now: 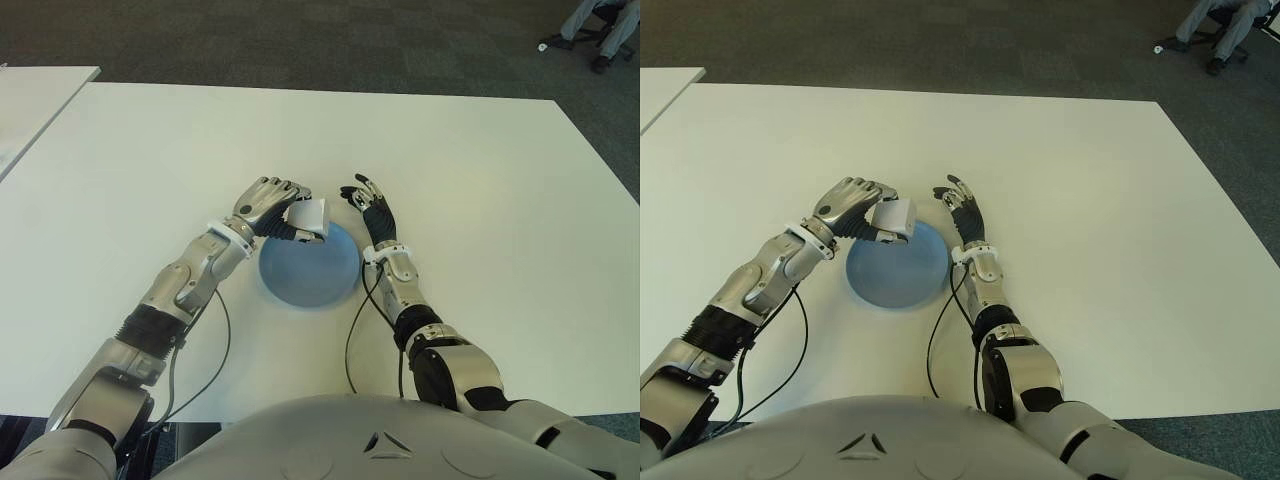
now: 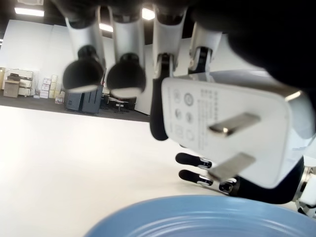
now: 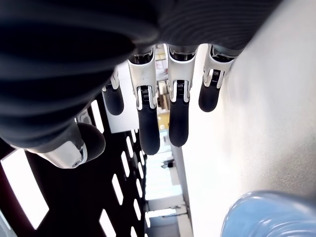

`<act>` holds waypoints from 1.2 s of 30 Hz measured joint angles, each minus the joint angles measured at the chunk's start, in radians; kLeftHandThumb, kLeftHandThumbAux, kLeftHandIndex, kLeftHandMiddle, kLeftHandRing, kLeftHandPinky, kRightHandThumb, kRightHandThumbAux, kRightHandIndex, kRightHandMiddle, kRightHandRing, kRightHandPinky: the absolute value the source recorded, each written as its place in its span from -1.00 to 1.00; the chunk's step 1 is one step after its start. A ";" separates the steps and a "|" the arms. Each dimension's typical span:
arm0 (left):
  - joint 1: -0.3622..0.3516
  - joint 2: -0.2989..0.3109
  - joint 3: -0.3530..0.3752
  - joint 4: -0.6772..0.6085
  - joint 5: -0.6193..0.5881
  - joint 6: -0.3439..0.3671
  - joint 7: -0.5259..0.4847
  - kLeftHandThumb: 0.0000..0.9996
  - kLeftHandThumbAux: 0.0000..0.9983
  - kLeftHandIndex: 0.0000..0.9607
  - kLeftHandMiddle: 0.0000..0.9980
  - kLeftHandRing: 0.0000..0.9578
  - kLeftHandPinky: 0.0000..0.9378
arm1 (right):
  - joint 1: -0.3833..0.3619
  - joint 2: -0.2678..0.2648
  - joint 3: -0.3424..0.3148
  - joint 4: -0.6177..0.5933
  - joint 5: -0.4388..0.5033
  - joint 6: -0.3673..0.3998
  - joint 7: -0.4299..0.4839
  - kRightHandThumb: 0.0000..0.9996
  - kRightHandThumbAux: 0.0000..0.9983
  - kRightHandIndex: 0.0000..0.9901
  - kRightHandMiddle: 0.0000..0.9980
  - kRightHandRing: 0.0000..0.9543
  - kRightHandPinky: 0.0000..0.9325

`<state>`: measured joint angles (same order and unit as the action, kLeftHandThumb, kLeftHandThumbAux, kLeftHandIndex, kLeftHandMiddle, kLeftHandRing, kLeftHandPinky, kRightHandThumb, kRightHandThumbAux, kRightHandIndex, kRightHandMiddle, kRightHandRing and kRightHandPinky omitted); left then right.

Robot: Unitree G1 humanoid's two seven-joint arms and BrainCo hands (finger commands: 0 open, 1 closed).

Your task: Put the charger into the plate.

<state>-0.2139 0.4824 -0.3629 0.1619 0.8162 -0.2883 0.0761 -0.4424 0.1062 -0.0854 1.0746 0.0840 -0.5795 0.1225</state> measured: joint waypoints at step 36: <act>0.050 0.096 0.042 -0.231 -0.034 0.063 -0.262 -0.46 -0.50 -1.00 -1.00 -1.00 -1.00 | 0.000 0.000 0.013 -0.005 0.003 0.002 0.023 -1.00 0.13 -0.77 -0.41 -0.48 -0.67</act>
<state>-0.1639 0.5781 -0.3212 -0.0687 0.7823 -0.2251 -0.1854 -0.4420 0.1062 -0.0726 1.0699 0.0868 -0.5773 0.1454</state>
